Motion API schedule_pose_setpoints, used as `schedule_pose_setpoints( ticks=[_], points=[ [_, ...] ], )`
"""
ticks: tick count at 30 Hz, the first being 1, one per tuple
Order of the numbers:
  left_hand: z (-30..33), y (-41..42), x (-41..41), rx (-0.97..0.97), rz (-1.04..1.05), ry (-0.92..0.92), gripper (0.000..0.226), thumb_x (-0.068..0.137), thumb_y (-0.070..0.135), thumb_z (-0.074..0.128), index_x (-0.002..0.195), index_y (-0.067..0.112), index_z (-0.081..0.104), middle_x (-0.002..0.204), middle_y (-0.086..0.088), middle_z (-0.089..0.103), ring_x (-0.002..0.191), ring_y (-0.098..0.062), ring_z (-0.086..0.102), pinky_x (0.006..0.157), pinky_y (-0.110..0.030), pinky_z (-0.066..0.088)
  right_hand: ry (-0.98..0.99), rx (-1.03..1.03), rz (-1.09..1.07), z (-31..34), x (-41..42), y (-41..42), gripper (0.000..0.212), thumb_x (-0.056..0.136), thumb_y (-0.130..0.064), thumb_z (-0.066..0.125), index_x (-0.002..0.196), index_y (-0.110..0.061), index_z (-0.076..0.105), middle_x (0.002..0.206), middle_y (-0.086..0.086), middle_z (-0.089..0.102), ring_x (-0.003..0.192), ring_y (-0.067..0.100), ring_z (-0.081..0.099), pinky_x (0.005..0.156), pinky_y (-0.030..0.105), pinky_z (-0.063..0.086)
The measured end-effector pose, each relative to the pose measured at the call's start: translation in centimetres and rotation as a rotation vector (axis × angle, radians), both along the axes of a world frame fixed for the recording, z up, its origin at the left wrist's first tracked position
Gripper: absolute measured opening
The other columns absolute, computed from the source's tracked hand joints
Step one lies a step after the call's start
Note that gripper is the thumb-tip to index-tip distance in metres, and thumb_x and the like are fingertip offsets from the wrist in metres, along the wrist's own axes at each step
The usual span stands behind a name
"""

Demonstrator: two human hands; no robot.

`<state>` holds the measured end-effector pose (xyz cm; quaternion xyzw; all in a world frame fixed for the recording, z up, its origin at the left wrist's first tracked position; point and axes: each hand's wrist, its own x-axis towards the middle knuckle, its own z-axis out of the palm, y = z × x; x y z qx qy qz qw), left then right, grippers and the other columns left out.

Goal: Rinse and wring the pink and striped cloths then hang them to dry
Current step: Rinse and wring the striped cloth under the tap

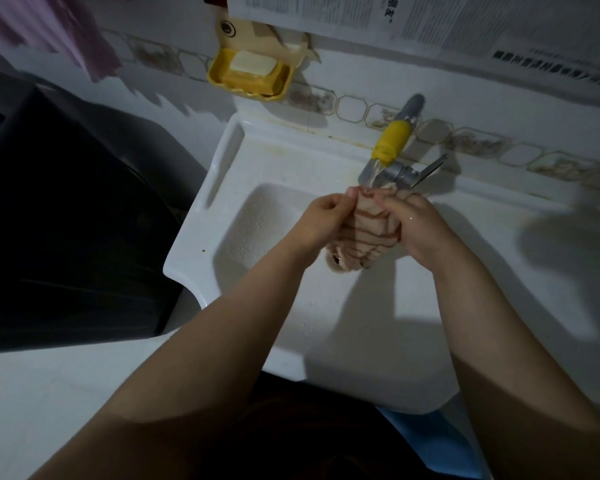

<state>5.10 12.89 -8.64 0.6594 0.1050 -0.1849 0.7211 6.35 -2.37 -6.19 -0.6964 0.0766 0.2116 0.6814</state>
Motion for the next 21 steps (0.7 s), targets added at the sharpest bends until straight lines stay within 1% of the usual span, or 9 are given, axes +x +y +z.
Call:
schedule_pose_setpoints(
  ticks=[2,5,9,11,13,16,18,20,21],
  points=[
    [-0.4,1.2,0.5,0.032,0.073,-0.025,0.032,0.101,0.030,0.044,0.103,0.006,0.065,0.095,-0.010,0.068,0.087,-0.017,0.064,0.079,-0.029,0.053,-0.058,-0.113,-0.035,-0.1,0.3,-0.1,0.017,0.087,-0.030,0.062,0.089,-0.019,0.075,0.092,0.005,0.074,0.091,0.021,0.069,0.086,0.039,0.054],
    [-0.3,1.9,1.1,0.049,0.199,-0.035,0.027,0.103,0.028,0.038,0.111,0.013,0.059,0.110,-0.009,0.061,0.101,-0.019,0.058,0.094,-0.034,0.048,-0.129,-0.269,-0.180,0.1,0.8,0.2,0.025,0.088,-0.031,0.065,0.068,-0.018,0.071,0.068,-0.001,0.069,0.068,0.015,0.066,0.070,0.034,0.054],
    [0.4,0.7,2.1,0.097,0.315,0.017,0.031,0.103,0.024,0.033,0.100,0.007,0.059,0.097,-0.014,0.062,0.089,-0.024,0.060,0.082,-0.035,0.052,-0.169,-0.365,-0.276,0.5,0.9,3.4,0.040,0.093,-0.038,0.056,0.058,-0.019,0.057,0.051,-0.008,0.058,0.048,0.003,0.055,0.050,0.019,0.041],
    [1.1,-0.1,2.5,0.058,0.332,0.117,0.030,0.100,0.023,0.037,0.081,0.011,0.056,0.078,-0.010,0.060,0.071,-0.023,0.059,0.061,-0.026,0.051,-0.214,-0.463,-0.225,0.6,0.5,5.8,0.047,0.096,-0.041,0.049,0.055,-0.016,0.048,0.055,0.001,0.054,0.053,0.012,0.054,0.052,0.024,0.039],
    [2.2,-1.3,2.4,-0.004,0.286,0.224,0.027,0.098,0.028,0.042,0.075,0.018,0.052,0.070,-0.001,0.056,0.060,-0.016,0.055,0.052,-0.023,0.048,-0.293,-0.585,-0.169,0.4,0.8,7.1,0.045,0.099,-0.036,0.041,0.060,-0.014,0.050,0.065,0.006,0.055,0.065,0.021,0.056,0.060,0.029,0.039],
    [2.7,-2.8,2.3,0.017,0.275,0.299,0.039,0.097,0.032,0.042,0.065,0.013,0.053,0.056,-0.005,0.053,0.049,-0.020,0.050,0.053,-0.029,0.048,-0.190,-0.610,-0.247,0.5,3.0,6.4,0.033,0.099,-0.026,0.038,0.096,-0.001,0.059,0.097,0.016,0.060,0.096,0.027,0.059,0.083,0.035,0.045],
    [2.8,-2.7,2.3,0.049,0.228,0.279,0.035,0.098,0.031,0.043,0.083,0.006,0.064,0.063,-0.007,0.059,0.057,-0.024,0.056,0.057,-0.029,0.049,-0.198,-0.643,-0.318,0.4,3.6,6.4,0.033,0.099,-0.029,0.040,0.081,-0.006,0.056,0.096,0.019,0.063,0.094,0.030,0.060,0.080,0.036,0.045],
    [2.2,-1.8,3.0,0.215,0.185,0.132,0.041,0.098,0.028,0.047,0.132,0.005,0.049,0.107,-0.011,0.064,0.096,-0.027,0.063,0.082,-0.034,0.048,-0.322,-0.700,-0.296,0.3,2.6,7.6,0.043,0.099,-0.034,0.040,0.067,-0.010,0.054,0.083,0.018,0.066,0.081,0.030,0.062,0.073,0.037,0.046],
    [1.5,-1.5,2.9,0.287,0.149,0.069,0.049,0.098,0.028,0.048,0.141,0.006,0.039,0.123,-0.013,0.059,0.112,-0.029,0.058,0.093,-0.034,0.041,-0.383,-0.714,-0.274,0.2,1.9,8.1,0.046,0.099,-0.037,0.039,0.066,-0.011,0.057,0.079,0.017,0.067,0.077,0.031,0.063,0.071,0.037,0.048]
  ],
)
